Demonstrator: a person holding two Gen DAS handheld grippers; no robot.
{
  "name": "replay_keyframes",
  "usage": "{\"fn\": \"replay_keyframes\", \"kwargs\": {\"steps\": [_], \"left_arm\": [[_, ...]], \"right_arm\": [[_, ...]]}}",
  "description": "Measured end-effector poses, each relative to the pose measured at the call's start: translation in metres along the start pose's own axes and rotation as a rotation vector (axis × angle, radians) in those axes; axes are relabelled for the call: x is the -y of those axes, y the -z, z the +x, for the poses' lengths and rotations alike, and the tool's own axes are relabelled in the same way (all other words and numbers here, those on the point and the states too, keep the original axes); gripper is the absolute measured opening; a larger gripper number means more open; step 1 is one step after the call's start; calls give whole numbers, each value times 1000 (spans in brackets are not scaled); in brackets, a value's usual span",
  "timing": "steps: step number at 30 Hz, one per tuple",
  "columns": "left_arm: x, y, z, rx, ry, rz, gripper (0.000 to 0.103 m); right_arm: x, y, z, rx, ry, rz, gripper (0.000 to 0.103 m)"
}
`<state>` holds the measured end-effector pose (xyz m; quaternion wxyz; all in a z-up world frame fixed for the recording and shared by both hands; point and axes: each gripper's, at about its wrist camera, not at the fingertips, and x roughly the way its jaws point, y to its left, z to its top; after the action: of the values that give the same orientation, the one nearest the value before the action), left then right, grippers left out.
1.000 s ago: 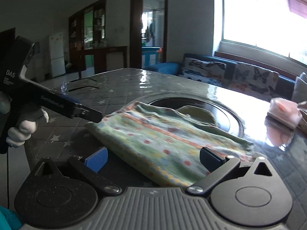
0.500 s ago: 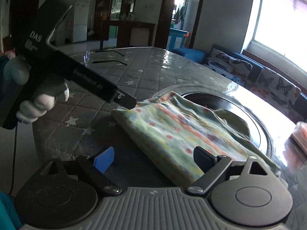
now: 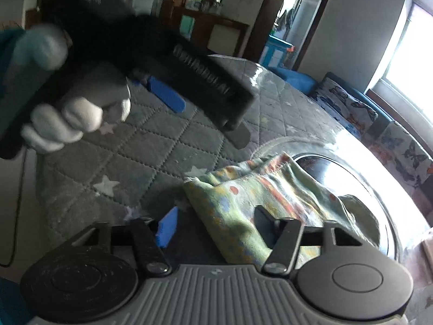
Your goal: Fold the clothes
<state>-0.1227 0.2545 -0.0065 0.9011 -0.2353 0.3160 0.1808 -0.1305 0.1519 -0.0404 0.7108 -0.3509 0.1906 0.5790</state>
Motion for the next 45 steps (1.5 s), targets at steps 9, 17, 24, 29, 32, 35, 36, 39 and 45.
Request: {"fn": "replay_keyframes", "kwargs": {"steps": [9, 17, 24, 29, 32, 35, 36, 39, 45], "left_arm": [[3, -8, 13, -67, 67, -110, 103], [9, -11, 29, -152, 143, -224, 102], [18, -12, 51, -244, 242, -299, 90], [18, -11, 67, -304, 311, -352, 42], [15, -7, 75, -321, 326, -374, 26], [15, -5, 75, -315, 324, -361, 21], [15, -5, 75, -315, 324, -361, 21], [16, -5, 74, -308, 320, -347, 21], [18, -4, 73, -298, 312, -326, 20]], "right_arm": [[11, 1, -7, 46, 2, 63, 15], [39, 3, -33, 134, -3, 187, 10], [50, 11, -46, 177, -3, 232, 10], [52, 17, -50, 187, -30, 248, 10], [55, 22, -52, 184, -51, 256, 10], [60, 28, -56, 184, -72, 280, 18], [62, 31, -59, 185, -68, 291, 22], [70, 41, -68, 188, -35, 335, 33], [115, 81, -86, 144, 115, 498, 53]]}}
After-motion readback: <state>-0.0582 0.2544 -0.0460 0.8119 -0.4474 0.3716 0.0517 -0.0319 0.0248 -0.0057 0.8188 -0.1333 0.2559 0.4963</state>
